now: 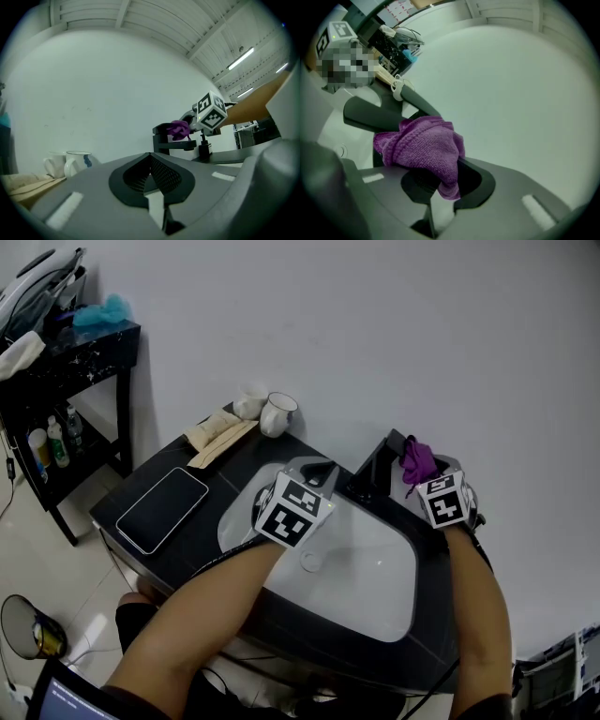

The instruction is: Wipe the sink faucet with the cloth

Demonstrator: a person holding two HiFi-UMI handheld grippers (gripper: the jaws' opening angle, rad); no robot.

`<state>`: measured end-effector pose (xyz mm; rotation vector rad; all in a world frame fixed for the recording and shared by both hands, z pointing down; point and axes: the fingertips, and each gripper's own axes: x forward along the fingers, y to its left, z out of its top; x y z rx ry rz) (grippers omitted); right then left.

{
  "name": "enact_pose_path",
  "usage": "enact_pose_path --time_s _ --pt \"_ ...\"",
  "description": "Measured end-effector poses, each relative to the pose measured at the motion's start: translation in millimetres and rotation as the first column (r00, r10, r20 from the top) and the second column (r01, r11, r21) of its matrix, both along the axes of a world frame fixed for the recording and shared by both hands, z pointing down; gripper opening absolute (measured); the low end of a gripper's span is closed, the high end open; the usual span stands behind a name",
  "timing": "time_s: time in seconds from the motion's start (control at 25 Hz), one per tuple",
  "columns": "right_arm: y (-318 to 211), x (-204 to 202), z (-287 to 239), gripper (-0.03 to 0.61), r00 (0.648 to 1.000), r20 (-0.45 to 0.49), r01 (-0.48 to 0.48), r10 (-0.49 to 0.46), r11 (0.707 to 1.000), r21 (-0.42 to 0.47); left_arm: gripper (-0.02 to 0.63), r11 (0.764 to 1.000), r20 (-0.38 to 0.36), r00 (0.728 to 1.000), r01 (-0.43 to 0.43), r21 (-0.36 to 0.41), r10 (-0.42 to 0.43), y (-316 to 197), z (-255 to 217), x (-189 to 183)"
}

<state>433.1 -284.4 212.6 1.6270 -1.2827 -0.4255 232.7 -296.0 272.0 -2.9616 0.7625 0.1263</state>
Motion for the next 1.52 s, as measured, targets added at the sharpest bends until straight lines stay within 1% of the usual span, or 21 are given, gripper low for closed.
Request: enact_pose_path --time_s 0.16,0.32,0.44,0.52,0.64,0.72,0.76,0.8,0.84,0.88,0.92,1.0,1.08,1.12,1.16,1.2,1.28,1.32,1.4,1.44,1.52 --pt "-1.5 1.1 48.7 0.064 0.999 -0.035 0.012 -0.016 0.995 -0.098 0.018 1.0 0.001 1.0 -0.008 0.006 0.008 2.0 -1.0 1.8" --pt "0.5 -7.7 94.1 0.064 0.997 -0.065 0.035 -0.048 0.981 -0.189 0.017 1.0 0.003 1.0 -0.006 0.006 0.006 1.5 -0.9 1.3" --pt "4.3 -9.6 112.7 0.064 0.997 -0.06 0.04 -0.053 0.976 -0.214 0.018 1.0 0.004 1.0 -0.004 0.004 0.004 1.7 -0.3 0.9" --pt "7.4 -9.4 116.0 0.064 0.998 -0.038 0.039 -0.048 0.978 -0.206 0.018 1.0 0.003 1.0 -0.002 0.006 0.002 1.4 -0.1 0.6" --pt "18.9 -22.2 109.2 0.064 0.996 0.065 0.063 -0.054 0.988 -0.139 0.018 1.0 -0.003 1.0 -0.003 0.007 0.003 1.1 -0.7 0.7" --pt "31.6 -38.8 102.1 0.066 0.98 0.186 0.09 -0.078 0.994 -0.06 0.018 1.0 -0.01 1.0 0.002 0.007 -0.002 0.3 -2.5 -0.2" --pt "38.7 -47.1 100.9 0.066 0.961 0.261 0.099 -0.091 0.995 -0.018 0.018 1.0 -0.014 1.0 0.008 0.008 -0.008 -0.5 -4.0 -1.8" --pt "45.9 -54.9 102.0 0.066 0.933 0.346 0.1 -0.101 0.995 0.02 0.018 1.0 -0.021 1.0 0.016 0.008 -0.015 -1.5 -5.8 -3.9" --pt "52.6 -63.1 105.1 0.066 0.891 0.441 0.094 -0.108 0.994 0.054 0.018 1.0 -0.031 0.999 0.024 0.008 -0.024 -2.7 -7.6 -6.2" --pt "57.9 -72.2 109.4 0.066 0.832 0.542 0.079 -0.113 0.993 0.086 0.018 0.999 -0.043 0.998 0.035 0.005 -0.034 -4.5 -9.1 -8.9" --pt "61.2 -82.3 114.2 0.066 0.756 0.643 0.059 -0.119 0.992 0.115 0.018 0.999 -0.057 0.997 0.047 0.001 -0.047 -6.8 -10.7 -12.3" --pt "60.3 -103.6 124.4 0.066 0.573 0.809 0.003 -0.134 0.987 0.162 0.018 0.997 -0.086 0.993 0.078 -0.01 -0.079 -12.9 -14.6 -21.3" --pt "49.2 -123.5 135.3 0.066 0.384 0.911 -0.067 -0.148 0.98 0.188 0.018 0.992 -0.122 0.985 0.122 -0.014 -0.123 -20.1 -21.1 -33.9" --pt "40.2 -133.1 140.2 0.064 0.303 0.94 -0.101 -0.156 0.976 0.194 0.018 0.989 -0.141 0.979 0.148 -0.013 -0.149 -24.0 -25.0 -41.8" --pt "29.6 -143.0 143.6 0.064 0.239 0.957 -0.13 -0.163 0.972 0.198 0.018 0.984 -0.163 0.971 0.175 -0.014 -0.175 -28.0 -29.0 -50.7" --pt "18.2 -152.6 144.5 0.064 0.191 0.966 -0.155 -0.172 0.967 0.203 0.018 0.98 -0.189 0.961 0.2 -0.023 -0.201 -32.3 -32.8 -60.0" --pt "-3.1 -166.6 135.9 0.064 0.132 0.968 -0.215 -0.213 0.947 0.237 0.018 0.969 -0.246 0.938 0.238 -0.061 -0.246 -41.4 -38.6 -77.9" --pt "-11.8 -169.7 126.9 0.063 0.111 0.963 -0.256 -0.247 0.929 0.268 0.018 0.964 -0.271 0.925 0.251 -0.086 -0.265 -45.6 -40.0 -85.9" --pt "-25.8 -169.8 104.4 0.063 0.076 0.942 -0.348 -0.327 0.877 0.332 0.018 0.954 -0.314 0.902 0.268 -0.133 -0.297 -52.3 -41.5 -99.7" --pt "-32.2 -168.0 92.3 0.063 0.067 0.929 -0.392 -0.364 0.847 0.36 0.018 0.949 -0.331 0.89 0.277 -0.15 -0.312 -54.9 -42.4 -105.9" --pt "-44.1 -162.4 68.2 0.063 0.074 0.902 -0.466 -0.426 0.785 0.409 0.018 0.939 -0.357 0.869 0.303 -0.164 -0.343 -58.5 -44.7 -116.6"
